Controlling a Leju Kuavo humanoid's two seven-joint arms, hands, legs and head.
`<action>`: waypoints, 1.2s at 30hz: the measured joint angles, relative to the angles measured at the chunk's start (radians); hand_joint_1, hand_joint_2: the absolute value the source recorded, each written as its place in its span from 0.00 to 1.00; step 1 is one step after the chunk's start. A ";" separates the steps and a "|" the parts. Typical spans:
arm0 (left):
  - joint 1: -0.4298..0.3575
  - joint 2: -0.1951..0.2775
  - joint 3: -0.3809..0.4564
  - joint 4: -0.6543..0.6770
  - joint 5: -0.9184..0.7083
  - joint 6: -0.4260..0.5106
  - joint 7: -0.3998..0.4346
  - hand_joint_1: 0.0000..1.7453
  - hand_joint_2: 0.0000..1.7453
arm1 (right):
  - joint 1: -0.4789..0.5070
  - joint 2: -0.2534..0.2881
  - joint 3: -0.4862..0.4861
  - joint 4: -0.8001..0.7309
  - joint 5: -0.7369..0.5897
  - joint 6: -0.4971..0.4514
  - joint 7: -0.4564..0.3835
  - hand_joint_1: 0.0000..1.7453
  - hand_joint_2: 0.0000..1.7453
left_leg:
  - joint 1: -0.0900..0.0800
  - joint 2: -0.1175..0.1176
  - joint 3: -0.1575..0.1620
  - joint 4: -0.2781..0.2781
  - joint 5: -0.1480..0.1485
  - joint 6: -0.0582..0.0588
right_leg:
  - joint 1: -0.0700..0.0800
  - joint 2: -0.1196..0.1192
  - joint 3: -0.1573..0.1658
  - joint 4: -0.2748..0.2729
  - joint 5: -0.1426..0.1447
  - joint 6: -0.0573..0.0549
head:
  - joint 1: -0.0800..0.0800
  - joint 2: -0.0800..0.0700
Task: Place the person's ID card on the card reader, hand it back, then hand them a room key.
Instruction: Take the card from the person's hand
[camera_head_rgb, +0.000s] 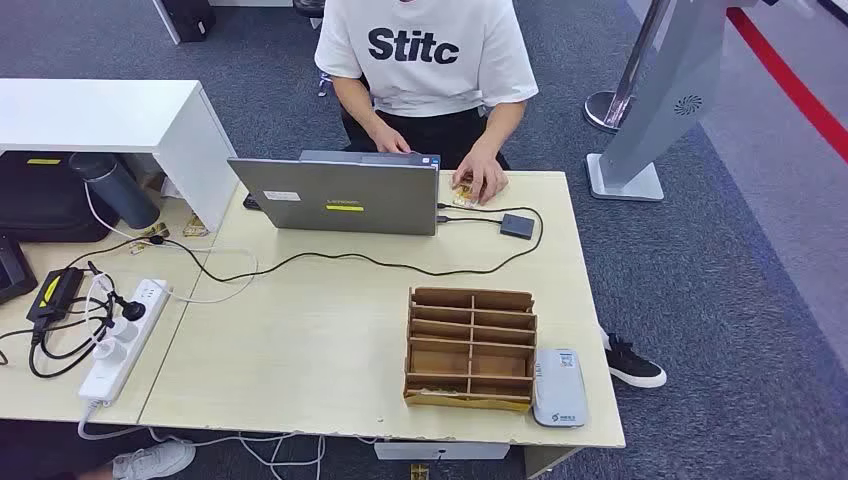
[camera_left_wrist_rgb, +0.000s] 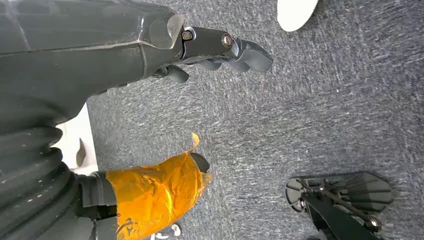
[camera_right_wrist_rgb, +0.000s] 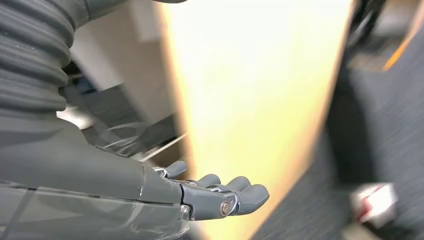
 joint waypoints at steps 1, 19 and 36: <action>0.000 -0.001 0.000 0.000 0.001 0.001 -0.001 0.00 1.00 | -0.002 0.009 -0.009 -0.034 0.007 -0.003 -0.008 0.00 1.00 | 0.000 0.000 0.000 0.000 0.000 0.000 | 0.000 0.000 0.000 0.000 0.000 0.000 | 0.000 0.000; 0.003 -0.028 0.000 0.015 0.012 0.051 -0.113 0.00 1.00 | 0.098 0.148 0.195 -1.008 0.379 -0.214 -0.384 0.00 1.00 | 0.001 -0.001 0.000 0.000 0.001 -0.001 | 0.000 0.000 -0.001 0.000 0.000 0.000 | 0.000 0.000; 0.004 -0.021 -0.022 0.033 0.032 -0.044 -0.031 0.00 1.00 | 0.241 0.059 0.574 -1.384 1.329 -0.688 -0.565 0.00 1.00 | 0.001 -0.001 0.000 0.000 0.001 -0.001 | 0.000 0.000 -0.001 0.000 0.000 0.000 | 0.000 0.000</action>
